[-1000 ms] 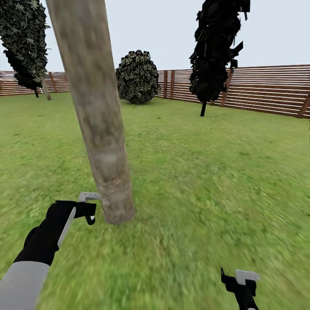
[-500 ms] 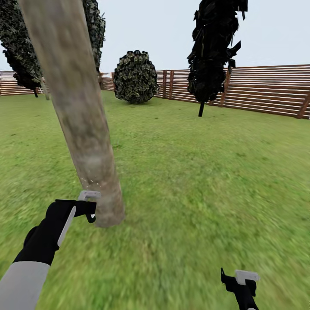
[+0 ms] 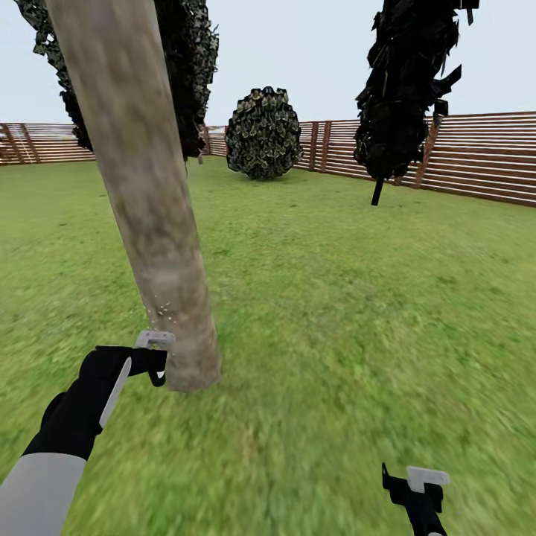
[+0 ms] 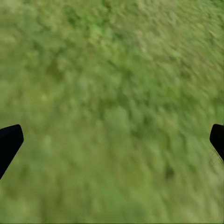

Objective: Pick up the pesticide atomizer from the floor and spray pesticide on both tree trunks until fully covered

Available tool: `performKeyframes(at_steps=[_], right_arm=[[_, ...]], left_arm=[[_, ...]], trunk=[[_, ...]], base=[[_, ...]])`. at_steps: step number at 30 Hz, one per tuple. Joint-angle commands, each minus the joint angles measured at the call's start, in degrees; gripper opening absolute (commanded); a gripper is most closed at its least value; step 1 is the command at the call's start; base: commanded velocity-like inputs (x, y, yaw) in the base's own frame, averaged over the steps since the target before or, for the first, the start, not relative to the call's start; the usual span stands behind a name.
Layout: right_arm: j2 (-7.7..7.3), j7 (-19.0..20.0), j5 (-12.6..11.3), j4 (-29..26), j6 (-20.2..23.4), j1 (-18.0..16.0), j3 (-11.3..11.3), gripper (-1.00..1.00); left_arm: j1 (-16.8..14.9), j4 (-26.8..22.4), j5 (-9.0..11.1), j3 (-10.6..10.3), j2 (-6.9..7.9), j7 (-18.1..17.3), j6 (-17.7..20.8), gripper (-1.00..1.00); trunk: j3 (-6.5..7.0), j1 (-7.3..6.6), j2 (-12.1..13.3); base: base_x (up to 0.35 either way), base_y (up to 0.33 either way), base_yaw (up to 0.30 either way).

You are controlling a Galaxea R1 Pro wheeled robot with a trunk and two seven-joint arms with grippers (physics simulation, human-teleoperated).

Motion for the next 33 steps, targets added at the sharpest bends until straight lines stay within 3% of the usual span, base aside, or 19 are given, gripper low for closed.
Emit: performKeyframes(at_steps=[1, 17, 18, 19, 20, 22, 25, 31, 33], right_arm=[[0.00, 0.0, 0.0, 0.0, 0.0, 0.0, 0.0, 1.00], [-0.09, 0.0, 0.0, 0.0, 0.0, 0.0, 0.0, 1.00], [-0.03, 0.0, 0.0, 0.0, 0.0, 0.0, 0.0, 1.00], [-0.01, 0.0, 0.0, 0.0, 0.0, 0.0, 0.0, 1.00], [0.00, 0.0, 0.0, 0.0, 0.0, 0.0, 0.0, 1.00], [0.00, 0.0, -0.1, 0.0, 0.0, 0.0, 0.0, 1.00], [0.00, 0.0, 0.0, 0.0, 0.0, 0.0, 0.0, 1.00], [0.00, 0.0, -0.1, 0.0, 0.0, 0.0, 0.0, 1.00], [0.00, 0.0, 0.0, 0.0, 0.0, 0.0, 0.0, 1.00]], left_arm=[[0.1, 0.0, 0.0, 0.0, 0.00, 0.0, 0.0, -1.00], [0.5, 1.0, 0.0, 0.5, 0.19, 0.3, 0.0, -1.00], [0.7, 2.6, -0.1, 4.1, 1.06, 0.3, -0.4, -1.00], [0.7, 3.2, -1.0, 5.5, 1.12, 0.2, -0.6, -1.00], [0.7, 3.3, -3.2, 5.3, 0.16, 0.3, -0.7, -1.00], [0.7, 3.3, -3.9, 4.2, -1.22, 0.4, -0.6, -1.00], [0.7, 3.4, -4.1, 3.8, -1.78, 0.4, -0.7, -1.00], [3.0, 6.2, -4.2, 9.2, 2.81, 0.1, -1.1, -1.00], [4.2, 6.3, -4.3, 9.2, 3.00, 0.2, -2.0, -1.00]], trunk=[[0.00, 0.00, 0.0], [0.00, 0.00, 0.0], [0.00, 0.00, 0.0], [0.00, 0.00, 0.0], [0.00, 0.00, 0.0], [0.00, 0.00, 0.0], [0.00, 0.00, 0.0], [0.00, 0.00, 0.0], [0.00, 0.00, 0.0]], base=[[0.085, -0.273, 0.042], [0.047, -0.270, 0.003], [0.178, -0.244, 0.000], [0.181, -0.241, 0.058], [0.195, -0.234, 0.238], [0.213, -0.219, 0.265], [0.229, -0.205, 0.274], [0.240, -0.190, 0.127], [0.165, -0.117, 0.008]])
